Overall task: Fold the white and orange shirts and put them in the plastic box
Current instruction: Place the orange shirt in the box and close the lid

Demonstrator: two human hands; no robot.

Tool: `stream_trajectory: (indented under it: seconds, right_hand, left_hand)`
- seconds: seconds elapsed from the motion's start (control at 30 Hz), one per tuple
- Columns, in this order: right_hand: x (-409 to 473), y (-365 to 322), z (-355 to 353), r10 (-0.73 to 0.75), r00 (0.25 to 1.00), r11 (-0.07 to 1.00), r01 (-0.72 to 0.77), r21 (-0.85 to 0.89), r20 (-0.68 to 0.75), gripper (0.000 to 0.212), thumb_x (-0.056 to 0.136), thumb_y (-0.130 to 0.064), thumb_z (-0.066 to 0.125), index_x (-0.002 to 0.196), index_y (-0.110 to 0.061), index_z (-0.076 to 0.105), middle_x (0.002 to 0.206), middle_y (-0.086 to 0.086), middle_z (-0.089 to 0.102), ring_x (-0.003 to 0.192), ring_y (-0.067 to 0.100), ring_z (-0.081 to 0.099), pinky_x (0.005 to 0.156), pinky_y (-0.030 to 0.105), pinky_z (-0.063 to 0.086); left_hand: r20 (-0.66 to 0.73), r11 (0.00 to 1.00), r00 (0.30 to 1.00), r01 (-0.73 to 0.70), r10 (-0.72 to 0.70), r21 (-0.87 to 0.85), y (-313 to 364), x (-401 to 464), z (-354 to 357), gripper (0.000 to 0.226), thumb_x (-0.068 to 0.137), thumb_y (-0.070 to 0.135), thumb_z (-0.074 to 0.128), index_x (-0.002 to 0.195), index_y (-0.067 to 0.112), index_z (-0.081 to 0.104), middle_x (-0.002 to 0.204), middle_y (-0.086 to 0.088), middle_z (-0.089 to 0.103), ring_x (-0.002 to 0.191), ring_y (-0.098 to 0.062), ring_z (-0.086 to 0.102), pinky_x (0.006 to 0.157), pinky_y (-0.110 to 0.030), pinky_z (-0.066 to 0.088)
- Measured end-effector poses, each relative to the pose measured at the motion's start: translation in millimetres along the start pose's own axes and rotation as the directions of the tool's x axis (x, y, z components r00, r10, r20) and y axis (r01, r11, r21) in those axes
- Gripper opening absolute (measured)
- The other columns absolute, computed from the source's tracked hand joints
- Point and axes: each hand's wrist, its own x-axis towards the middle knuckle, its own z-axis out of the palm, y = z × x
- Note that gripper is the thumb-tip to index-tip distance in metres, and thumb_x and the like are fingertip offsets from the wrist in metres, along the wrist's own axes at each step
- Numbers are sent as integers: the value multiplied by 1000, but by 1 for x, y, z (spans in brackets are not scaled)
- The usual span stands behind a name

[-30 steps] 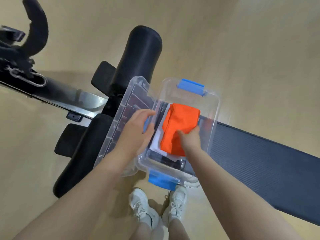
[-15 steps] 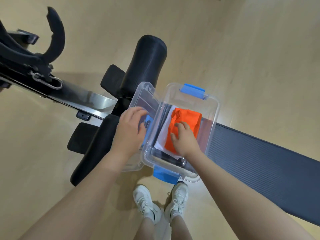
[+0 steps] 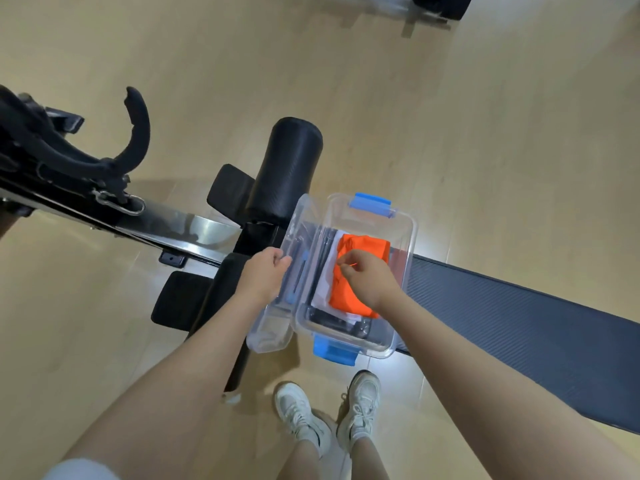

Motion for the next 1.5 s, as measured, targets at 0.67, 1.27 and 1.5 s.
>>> stream_trajectory:
  seconds: [0.67, 1.27, 1.5]
  right_hand:
    - [-11, 50, -54, 336, 909, 781, -123, 612, -246, 44, 89, -26, 57, 125, -11, 38, 83, -1, 54, 69, 18, 54, 69, 34, 49]
    - [27, 96, -41, 338, 900, 927, -269, 260, -274, 39, 95, -13, 40, 132, -1, 33, 97, 13, 54, 86, 26, 49, 73, 29, 36]
    - [40, 89, -43, 319, 919, 945, -291, 148, -234, 33, 96, -14, 33, 124, 2, 34, 102, 22, 56, 81, 29, 47, 67, 32, 33]
  left_hand:
    - [176, 894, 895, -433, 411, 116, 96, -76, 91, 30, 91, 29, 54, 115, 11, 53, 114, -5, 56, 101, -20, 55, 79, -25, 38]
    - [-93, 936, 990, -71, 109, 344, 42, 11, 95, 64, 95, 4, 30, 149, 22, 1, 159, -4, 1, 144, -27, 7, 116, -40, 16]
    - [-112, 948, 981, -121, 160, 294, 44, 18, 87, 69, 90, -6, 31, 149, 16, 4, 157, -7, 8, 142, -28, 17, 113, -36, 22]
